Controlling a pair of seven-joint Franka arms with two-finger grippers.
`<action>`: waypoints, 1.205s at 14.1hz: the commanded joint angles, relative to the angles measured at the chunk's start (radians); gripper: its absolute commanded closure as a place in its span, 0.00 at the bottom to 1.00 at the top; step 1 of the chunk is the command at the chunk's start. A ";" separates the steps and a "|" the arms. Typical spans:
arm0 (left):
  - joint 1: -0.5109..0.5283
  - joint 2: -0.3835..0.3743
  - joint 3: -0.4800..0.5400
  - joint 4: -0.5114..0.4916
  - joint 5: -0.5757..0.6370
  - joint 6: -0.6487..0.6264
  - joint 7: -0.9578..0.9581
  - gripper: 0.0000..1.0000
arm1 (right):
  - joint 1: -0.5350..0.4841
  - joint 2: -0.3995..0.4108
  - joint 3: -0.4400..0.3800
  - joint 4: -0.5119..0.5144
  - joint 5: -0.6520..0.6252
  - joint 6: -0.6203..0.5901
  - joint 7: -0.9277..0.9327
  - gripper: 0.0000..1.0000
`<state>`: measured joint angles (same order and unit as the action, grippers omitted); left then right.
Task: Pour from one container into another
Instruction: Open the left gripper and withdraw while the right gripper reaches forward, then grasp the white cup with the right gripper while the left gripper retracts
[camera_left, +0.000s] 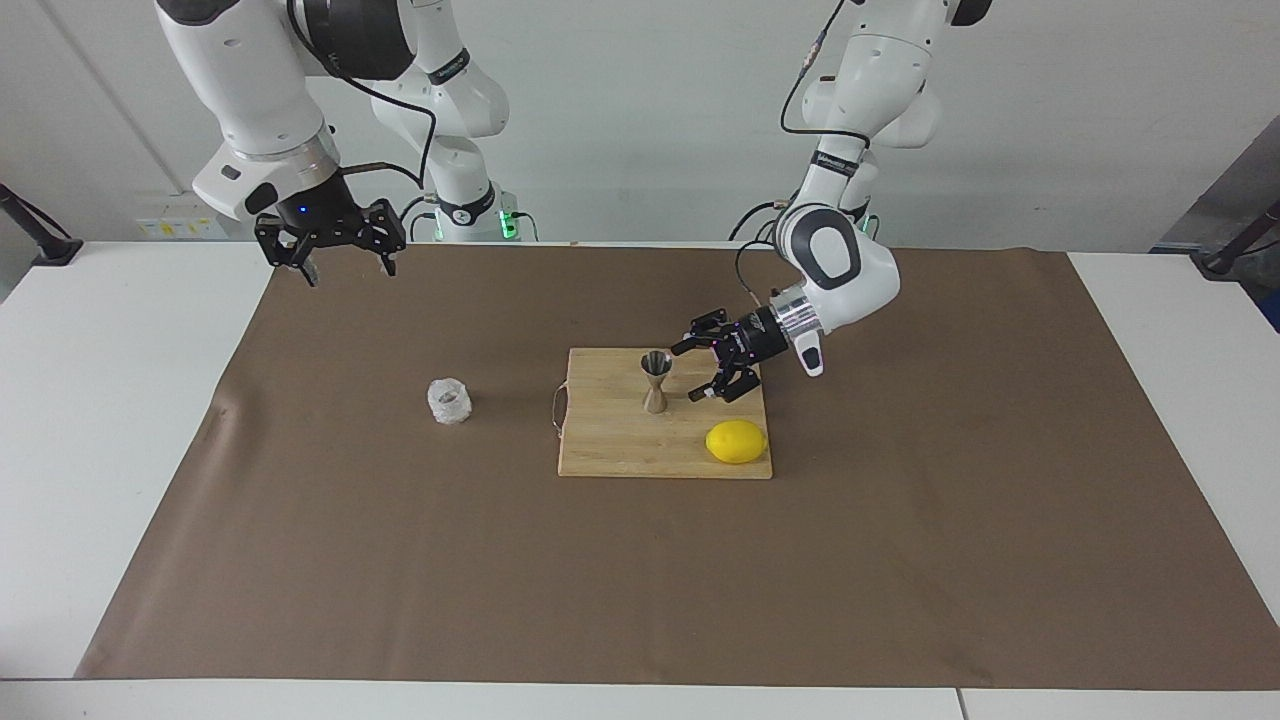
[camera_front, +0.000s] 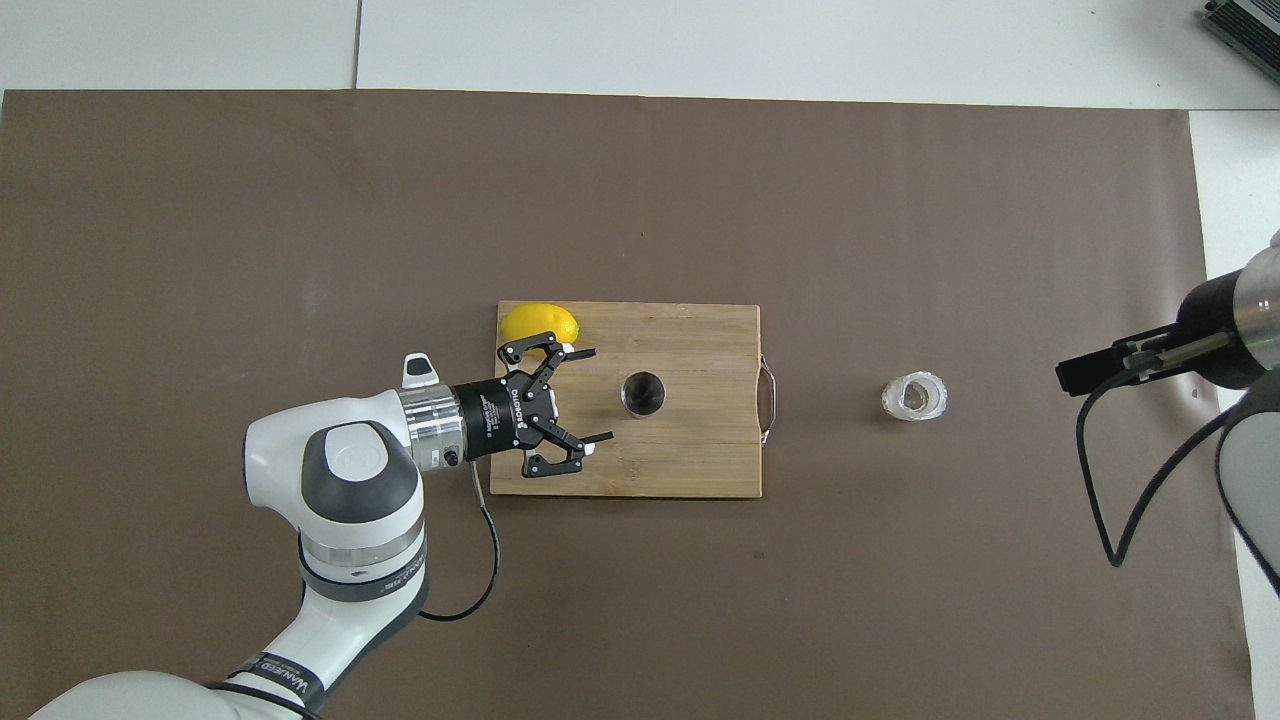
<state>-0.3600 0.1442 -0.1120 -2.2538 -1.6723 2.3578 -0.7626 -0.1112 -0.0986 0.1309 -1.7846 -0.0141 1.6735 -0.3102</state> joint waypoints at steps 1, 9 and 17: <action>0.058 -0.054 -0.001 0.016 0.258 -0.070 -0.156 0.00 | -0.016 -0.073 0.007 -0.139 0.017 0.081 -0.265 0.00; 0.300 -0.035 -0.001 0.342 1.035 -0.481 -0.325 0.00 | -0.005 -0.030 0.007 -0.272 0.032 0.225 -0.959 0.00; 0.328 -0.028 0.012 0.462 1.388 -0.540 -0.057 0.00 | -0.025 0.160 0.009 -0.312 0.118 0.434 -1.415 0.00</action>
<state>-0.0498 0.0980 -0.1044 -1.8313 -0.3450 1.8421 -0.9107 -0.1212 0.0305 0.1297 -2.0972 0.0761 2.0545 -1.6533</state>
